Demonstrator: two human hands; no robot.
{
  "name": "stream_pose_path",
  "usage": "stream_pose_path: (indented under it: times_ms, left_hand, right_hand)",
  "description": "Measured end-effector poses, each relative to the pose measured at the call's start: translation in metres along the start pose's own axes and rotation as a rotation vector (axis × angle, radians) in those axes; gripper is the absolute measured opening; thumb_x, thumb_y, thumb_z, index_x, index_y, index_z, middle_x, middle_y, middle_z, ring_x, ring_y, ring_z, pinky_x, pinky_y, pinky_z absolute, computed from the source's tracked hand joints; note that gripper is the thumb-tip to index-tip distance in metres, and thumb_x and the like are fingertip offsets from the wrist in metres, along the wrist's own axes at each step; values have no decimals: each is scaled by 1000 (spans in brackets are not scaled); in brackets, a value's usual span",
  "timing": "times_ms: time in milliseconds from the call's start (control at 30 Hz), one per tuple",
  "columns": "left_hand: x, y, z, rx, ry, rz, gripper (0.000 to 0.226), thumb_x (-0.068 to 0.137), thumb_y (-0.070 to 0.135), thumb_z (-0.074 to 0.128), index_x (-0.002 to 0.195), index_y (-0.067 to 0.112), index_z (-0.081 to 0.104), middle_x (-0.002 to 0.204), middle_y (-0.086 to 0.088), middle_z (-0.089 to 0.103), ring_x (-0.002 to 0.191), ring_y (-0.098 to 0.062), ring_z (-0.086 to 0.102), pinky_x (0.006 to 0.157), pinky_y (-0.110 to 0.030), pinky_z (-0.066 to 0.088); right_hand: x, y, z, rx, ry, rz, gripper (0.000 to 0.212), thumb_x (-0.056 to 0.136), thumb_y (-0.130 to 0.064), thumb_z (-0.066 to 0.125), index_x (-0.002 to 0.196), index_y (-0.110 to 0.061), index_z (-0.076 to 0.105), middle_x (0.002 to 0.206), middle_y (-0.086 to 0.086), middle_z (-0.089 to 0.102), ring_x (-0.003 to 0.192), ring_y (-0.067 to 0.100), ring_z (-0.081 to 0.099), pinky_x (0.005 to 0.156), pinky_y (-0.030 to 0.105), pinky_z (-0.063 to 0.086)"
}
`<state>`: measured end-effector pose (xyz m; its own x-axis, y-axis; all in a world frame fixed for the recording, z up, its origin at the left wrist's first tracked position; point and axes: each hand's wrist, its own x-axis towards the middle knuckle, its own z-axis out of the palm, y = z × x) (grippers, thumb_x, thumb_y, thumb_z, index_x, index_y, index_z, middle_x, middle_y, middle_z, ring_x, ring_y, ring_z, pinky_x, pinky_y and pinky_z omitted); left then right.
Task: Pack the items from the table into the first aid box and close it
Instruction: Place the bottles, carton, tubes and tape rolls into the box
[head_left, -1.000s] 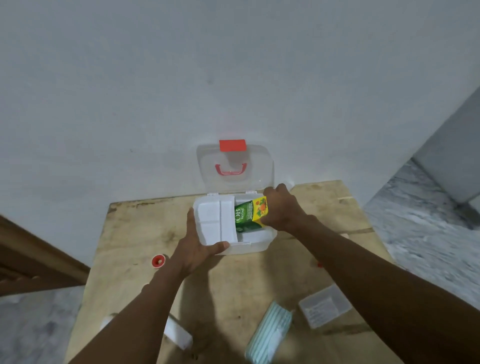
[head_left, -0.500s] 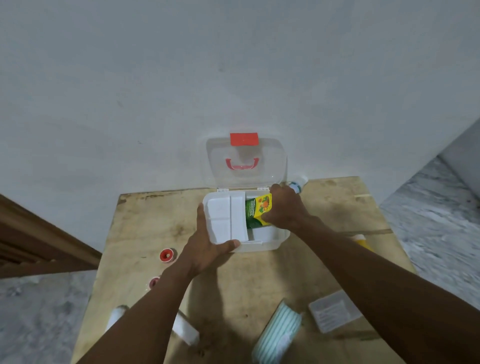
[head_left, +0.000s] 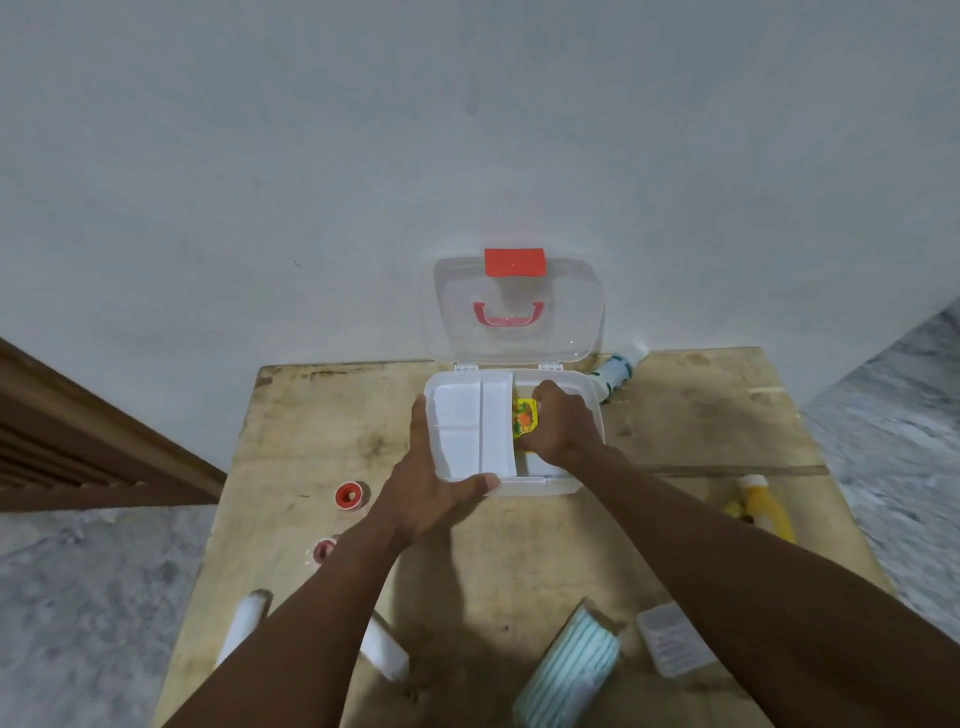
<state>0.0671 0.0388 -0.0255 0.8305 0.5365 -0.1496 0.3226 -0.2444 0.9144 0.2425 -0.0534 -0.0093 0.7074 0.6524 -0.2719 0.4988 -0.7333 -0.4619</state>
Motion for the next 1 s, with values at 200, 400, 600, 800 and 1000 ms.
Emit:
stream_pose_path:
  times_ms: [200, 400, 600, 800, 1000]
  left_hand:
    - [1, -3, 0, -9, 20, -9, 110, 72, 39, 87, 150, 33, 11, 126, 33, 49, 116, 3, 56, 98, -47, 54]
    - [0, -4, 2, -14, 20, -21, 105, 73, 37, 85, 148, 36, 11, 119, 42, 46, 111, 14, 53, 93, -32, 54]
    - [-3, 3, 1, 15, 8, -22, 107, 70, 42, 84, 147, 34, 10, 125, 31, 45, 113, -2, 55, 94, -34, 51]
    - [-9, 3, 1, 52, 86, -28, 106, 62, 48, 85, 145, 34, 20, 128, 16, 53, 115, -21, 57, 97, -46, 51]
    - [-11, -2, 6, 68, 175, -57, 114, 62, 48, 90, 150, 32, 20, 142, 4, 52, 128, -27, 52, 105, -46, 45]
  right_hand:
    - [7, 2, 1, -3, -8, 42, 49, 74, -23, 83, 111, -4, 56, 106, 12, 67, 104, 29, 61, 69, 27, 34]
    - [2, 5, 1, 34, -21, 56, 47, 75, -21, 82, 111, -6, 55, 107, 12, 66, 103, 28, 60, 72, 29, 40]
    - [-22, 5, -8, 53, 7, 18, 43, 85, -19, 73, 120, -3, 53, 114, 15, 64, 109, 31, 60, 82, 31, 45]
    - [-77, 0, -13, 50, 228, -84, 21, 84, -11, 64, 103, -3, 63, 99, 18, 70, 94, 39, 63, 78, 39, 48]
    - [-139, 4, -11, -12, 328, -32, 20, 86, -12, 61, 105, -5, 64, 104, 19, 64, 98, 36, 60, 82, 37, 44]
